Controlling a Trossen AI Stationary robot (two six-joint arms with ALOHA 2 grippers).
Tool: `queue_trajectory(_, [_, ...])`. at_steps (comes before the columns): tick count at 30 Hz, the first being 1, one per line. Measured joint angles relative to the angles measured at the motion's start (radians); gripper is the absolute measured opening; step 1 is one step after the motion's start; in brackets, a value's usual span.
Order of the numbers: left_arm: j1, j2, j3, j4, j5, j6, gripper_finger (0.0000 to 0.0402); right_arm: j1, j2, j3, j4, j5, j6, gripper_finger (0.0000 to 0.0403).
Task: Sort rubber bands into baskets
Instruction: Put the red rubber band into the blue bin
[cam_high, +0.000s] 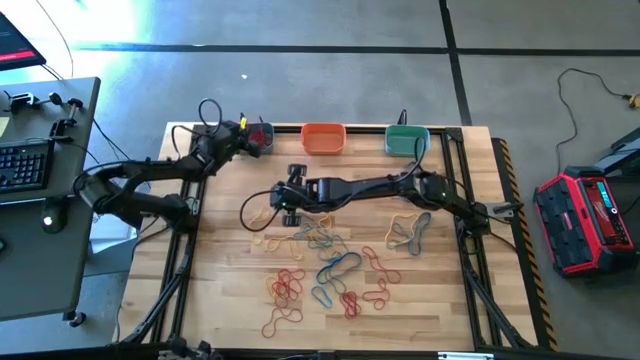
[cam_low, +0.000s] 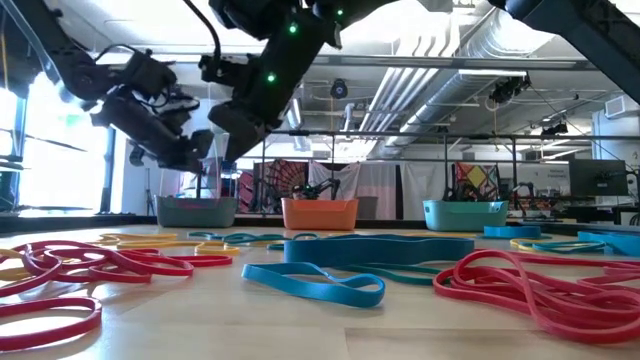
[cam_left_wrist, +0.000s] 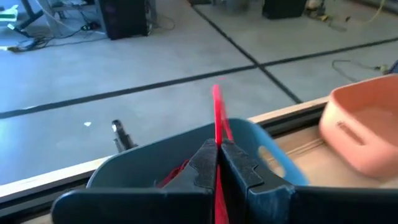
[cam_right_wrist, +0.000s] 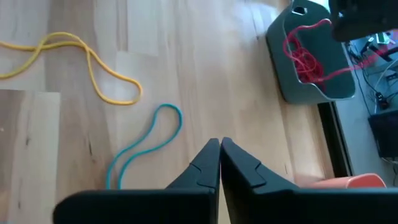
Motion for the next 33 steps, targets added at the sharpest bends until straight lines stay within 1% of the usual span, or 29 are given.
queue_trajectory(4, [0.012, 0.033, 0.001, -0.001, -0.002, 0.031, 0.0016, 0.003, 0.0, 0.0, 0.009, -0.008, 0.002, 0.0001])
queue_trajectory(7, [0.021, 0.046, 0.001, -0.002, -0.002, 0.032, 0.0037, 0.003, 0.0, 0.0, 0.009, -0.041, 0.016, 0.0])
queue_trajectory(9, [0.024, 0.048, 0.001, -0.001, -0.002, 0.032, 0.0055, 0.003, 0.0, 0.0, 0.017, -0.042, 0.019, 0.0])
queue_trajectory(16, [0.025, 0.034, 0.001, -0.001, -0.007, 0.041, 0.0114, 0.003, 0.0, 0.0, 0.032, -0.043, 0.025, 0.0])
queue_trajectory(19, [0.022, 0.017, 0.0, -0.005, -0.007, 0.044, 0.013, 0.003, 0.0, 0.001, 0.03, -0.045, 0.025, 0.0])
queue_trajectory(21, [0.016, 0.004, 0.0, -0.007, 0.032, 0.069, 0.0134, -0.002, -0.001, -0.013, 0.051, -0.073, 0.024, 0.0])
queue_trajectory(24, [-0.01, -0.016, 0.0, -0.028, 0.154, 0.118, 0.0127, -0.022, -0.002, -0.063, 0.125, -0.198, 0.024, 0.0])
queue_trajectory(26, [-0.036, -0.026, 0.0, -0.058, 0.212, 0.139, 0.0113, -0.038, -0.001, -0.105, 0.18, -0.264, 0.033, 0.0])
queue_trajectory(29, [-0.077, -0.039, 0.0, -0.135, 0.234, 0.138, 0.0083, -0.052, -0.001, -0.152, 0.22, -0.28, 0.052, 0.0])
queue_trajectory(33, [-0.127, -0.039, -0.001, -0.239, 0.209, 0.085, 0.0035, -0.05, -0.001, -0.163, 0.224, -0.27, 0.06, 0.0])
